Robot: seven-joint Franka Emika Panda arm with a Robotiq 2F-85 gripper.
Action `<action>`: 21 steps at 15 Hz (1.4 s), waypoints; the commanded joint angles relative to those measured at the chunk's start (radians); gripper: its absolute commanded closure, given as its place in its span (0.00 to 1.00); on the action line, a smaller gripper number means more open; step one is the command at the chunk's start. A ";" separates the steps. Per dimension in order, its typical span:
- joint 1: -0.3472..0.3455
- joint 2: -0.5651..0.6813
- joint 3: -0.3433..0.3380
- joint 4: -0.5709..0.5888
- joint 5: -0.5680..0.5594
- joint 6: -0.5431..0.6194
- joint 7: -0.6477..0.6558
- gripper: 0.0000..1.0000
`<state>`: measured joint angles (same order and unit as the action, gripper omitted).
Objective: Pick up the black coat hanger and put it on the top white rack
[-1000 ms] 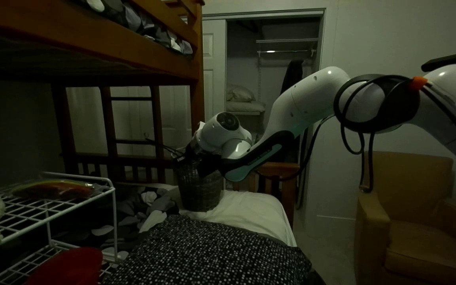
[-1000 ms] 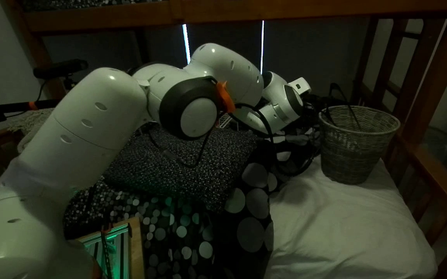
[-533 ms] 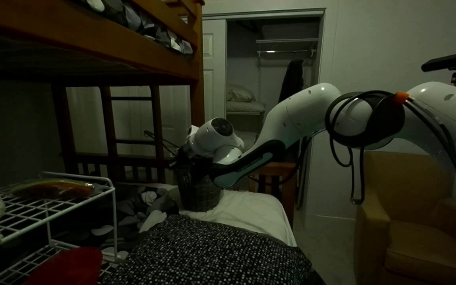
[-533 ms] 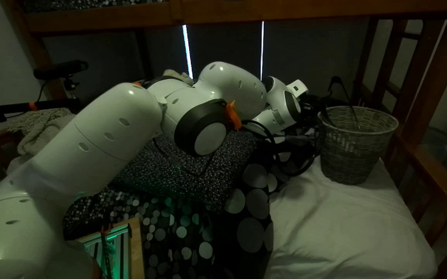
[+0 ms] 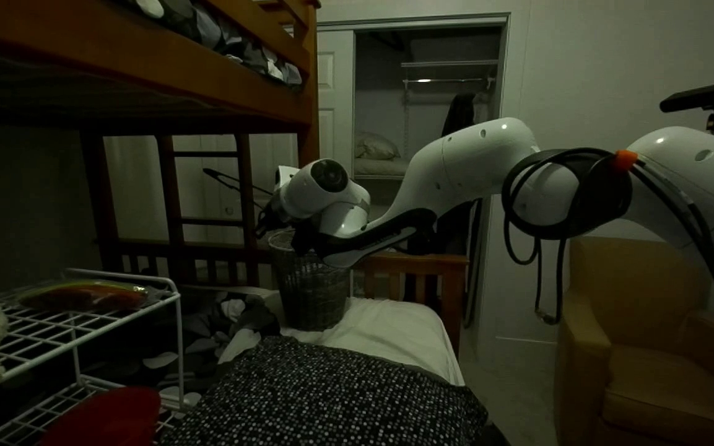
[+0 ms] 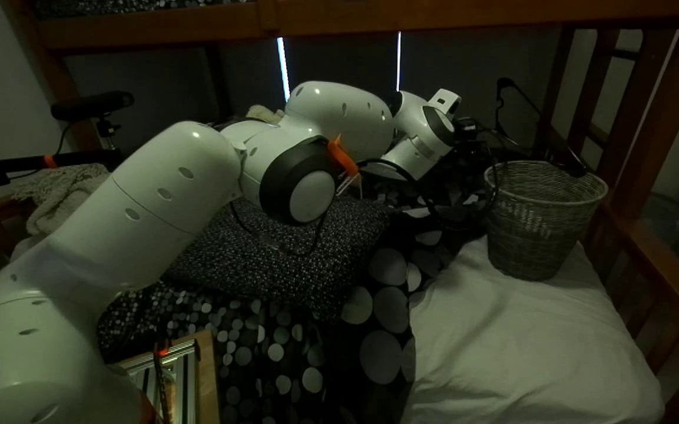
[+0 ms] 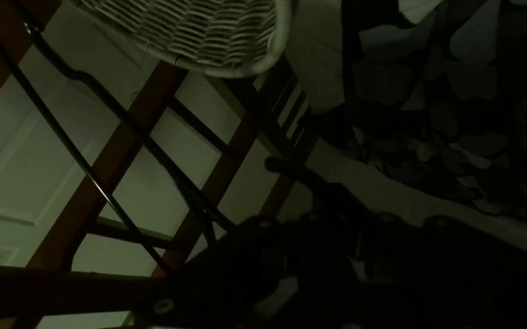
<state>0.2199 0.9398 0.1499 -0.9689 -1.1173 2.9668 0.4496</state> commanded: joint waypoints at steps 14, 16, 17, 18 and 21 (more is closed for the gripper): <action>0.011 -0.629 0.172 -0.527 -0.040 -0.777 -0.135 0.98; 0.092 -0.672 0.107 -0.519 -0.030 -0.898 -0.199 0.98; 0.115 -0.687 0.103 -0.517 -0.035 -0.967 -0.221 0.98; 0.134 -0.689 0.108 -0.499 -0.022 -1.039 -0.272 0.98; 0.156 -0.723 0.140 -0.501 0.039 -1.152 -0.452 0.98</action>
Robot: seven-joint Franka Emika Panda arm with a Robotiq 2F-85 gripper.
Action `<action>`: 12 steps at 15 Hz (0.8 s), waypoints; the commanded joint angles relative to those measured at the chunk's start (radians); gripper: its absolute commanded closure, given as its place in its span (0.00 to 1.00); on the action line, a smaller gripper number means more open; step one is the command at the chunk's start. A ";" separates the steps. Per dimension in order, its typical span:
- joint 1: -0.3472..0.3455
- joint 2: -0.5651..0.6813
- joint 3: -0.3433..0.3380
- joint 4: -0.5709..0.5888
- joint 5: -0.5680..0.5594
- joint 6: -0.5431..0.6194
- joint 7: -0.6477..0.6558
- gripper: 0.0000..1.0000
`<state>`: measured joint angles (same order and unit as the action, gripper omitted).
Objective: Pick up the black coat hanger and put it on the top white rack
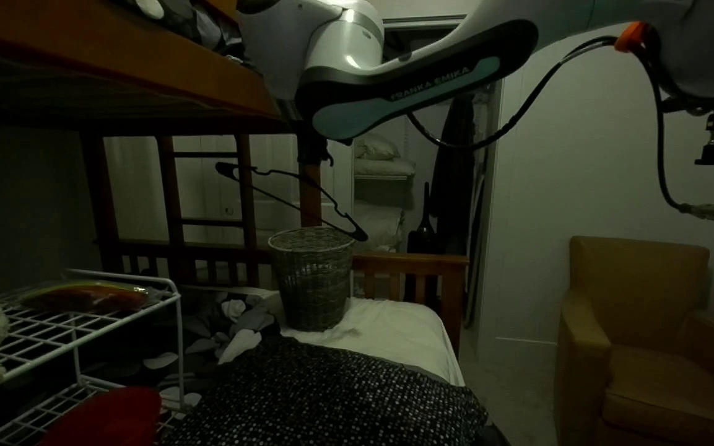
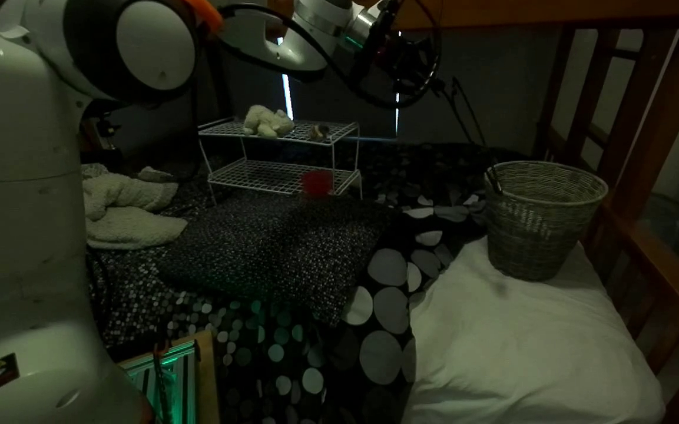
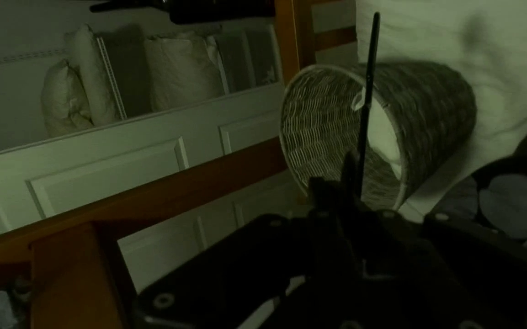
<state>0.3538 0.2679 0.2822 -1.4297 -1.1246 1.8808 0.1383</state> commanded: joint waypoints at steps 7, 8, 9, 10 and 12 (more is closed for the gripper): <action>-0.028 -0.172 0.041 -0.144 0.401 0.158 -0.415 0.98; -0.026 -0.189 0.035 -0.161 0.430 0.139 -0.427 0.98; -0.029 -0.202 0.028 -0.176 0.437 0.160 -0.433 0.98; -0.036 -0.220 0.023 -0.200 0.457 0.183 -0.439 0.99; -0.015 -0.163 0.026 -0.121 0.419 0.140 -0.418 0.94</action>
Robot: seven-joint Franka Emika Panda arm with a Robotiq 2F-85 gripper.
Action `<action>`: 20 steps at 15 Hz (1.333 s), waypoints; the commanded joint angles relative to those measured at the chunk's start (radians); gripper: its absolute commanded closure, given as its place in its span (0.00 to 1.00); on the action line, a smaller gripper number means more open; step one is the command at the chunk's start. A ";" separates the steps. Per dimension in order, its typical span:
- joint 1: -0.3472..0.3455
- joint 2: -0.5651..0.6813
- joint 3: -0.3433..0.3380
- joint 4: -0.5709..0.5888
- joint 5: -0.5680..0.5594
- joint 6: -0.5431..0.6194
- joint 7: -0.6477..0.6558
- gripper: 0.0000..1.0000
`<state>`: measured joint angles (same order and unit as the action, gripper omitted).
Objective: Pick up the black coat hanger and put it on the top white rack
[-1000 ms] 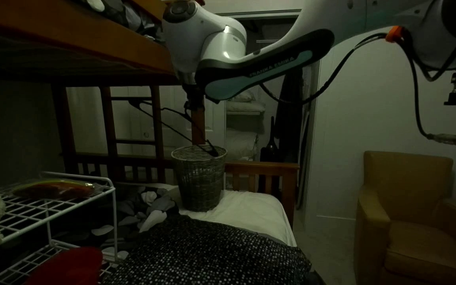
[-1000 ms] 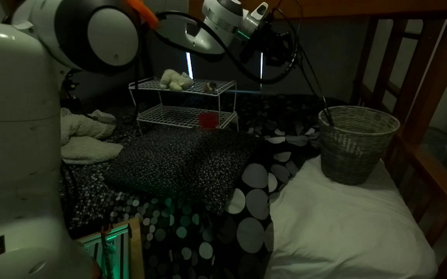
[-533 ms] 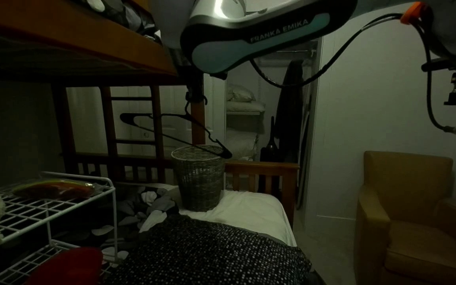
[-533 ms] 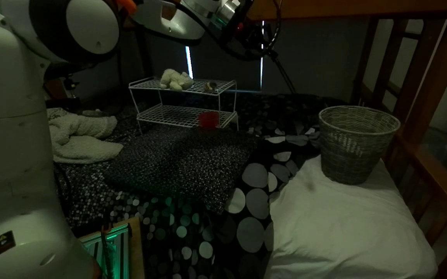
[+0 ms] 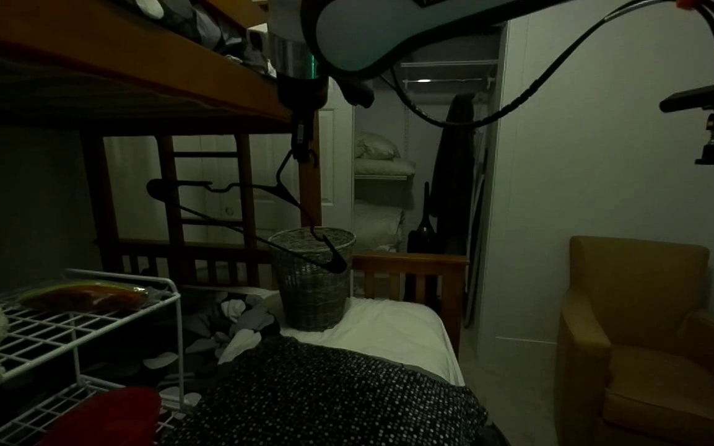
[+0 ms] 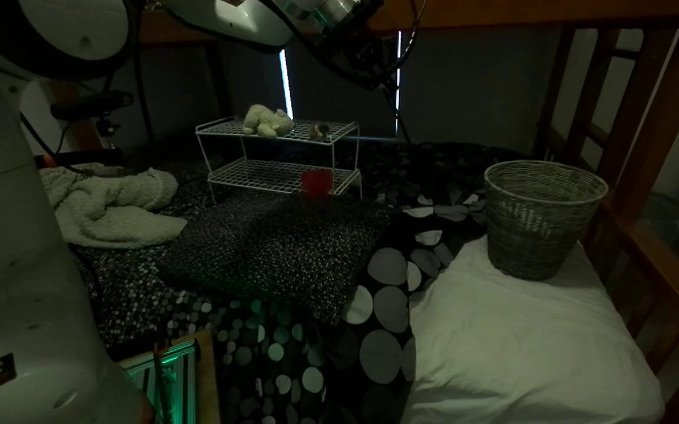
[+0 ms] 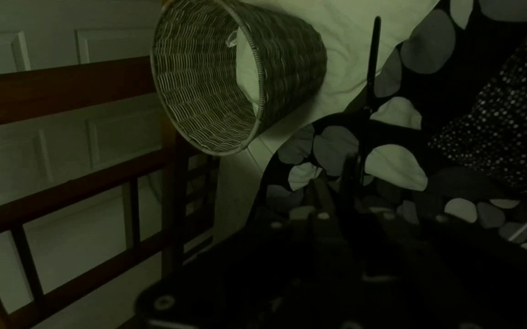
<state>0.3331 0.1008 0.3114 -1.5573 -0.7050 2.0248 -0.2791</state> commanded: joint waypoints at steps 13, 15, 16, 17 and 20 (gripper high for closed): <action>0.032 0.097 -0.018 -0.038 0.020 0.081 0.447 0.99; 0.037 0.094 -0.028 -0.068 0.003 0.219 0.534 0.99; 0.043 0.113 -0.027 -0.022 0.026 0.129 0.457 0.94; 0.045 0.114 -0.030 -0.026 0.024 0.172 0.482 0.94; 0.066 0.160 -0.037 0.025 -0.035 0.147 0.469 0.99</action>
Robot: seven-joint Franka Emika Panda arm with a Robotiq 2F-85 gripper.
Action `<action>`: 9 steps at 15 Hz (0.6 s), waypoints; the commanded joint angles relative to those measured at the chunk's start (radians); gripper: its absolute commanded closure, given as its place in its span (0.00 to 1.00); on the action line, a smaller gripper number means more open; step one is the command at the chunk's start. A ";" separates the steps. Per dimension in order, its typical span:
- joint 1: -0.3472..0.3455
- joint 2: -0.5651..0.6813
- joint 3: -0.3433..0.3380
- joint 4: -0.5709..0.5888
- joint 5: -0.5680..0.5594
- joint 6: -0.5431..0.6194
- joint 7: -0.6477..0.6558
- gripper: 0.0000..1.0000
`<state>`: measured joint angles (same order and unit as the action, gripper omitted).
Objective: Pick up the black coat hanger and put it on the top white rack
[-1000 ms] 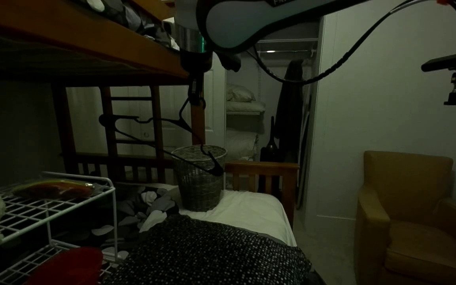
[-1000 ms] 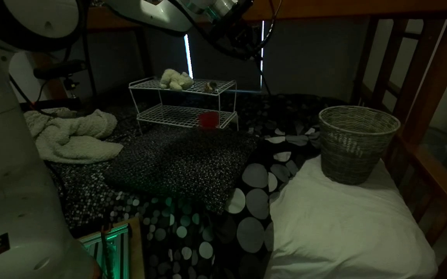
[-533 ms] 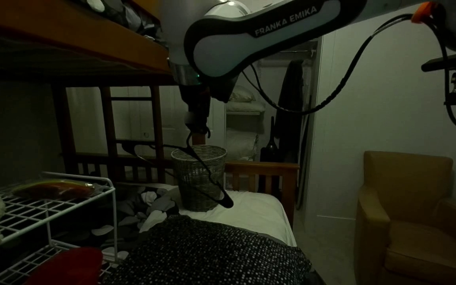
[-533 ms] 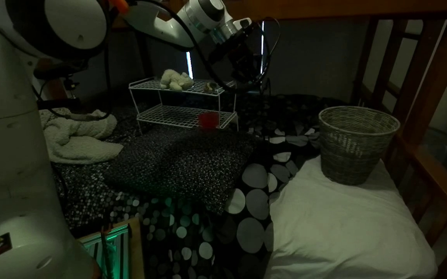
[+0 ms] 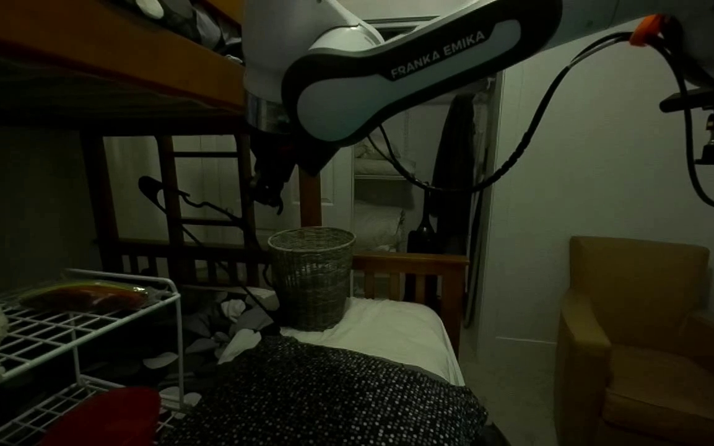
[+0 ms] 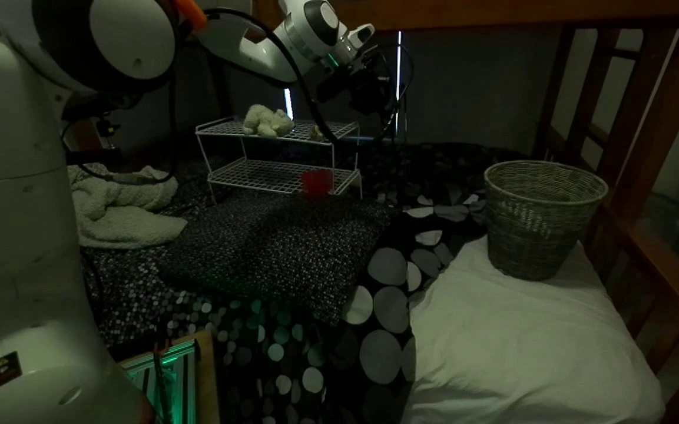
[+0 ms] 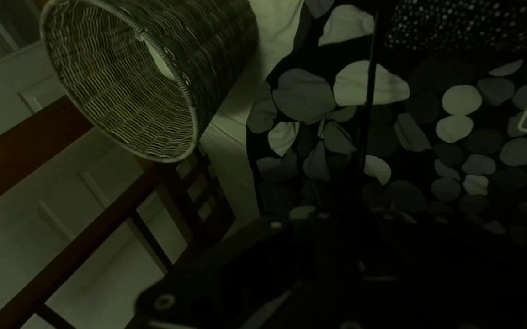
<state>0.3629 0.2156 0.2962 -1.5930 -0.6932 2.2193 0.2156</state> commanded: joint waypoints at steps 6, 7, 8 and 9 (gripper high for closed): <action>0.078 0.207 0.016 0.261 0.033 -0.051 -0.384 0.99; 0.084 0.237 0.021 0.299 0.053 -0.045 -0.445 0.99; 0.092 0.264 0.022 0.333 0.069 -0.048 -0.499 0.99; 0.112 0.295 0.016 0.376 0.072 -0.076 -0.529 0.99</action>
<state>0.4430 0.4168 0.3131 -1.3477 -0.6648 2.1796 -0.1808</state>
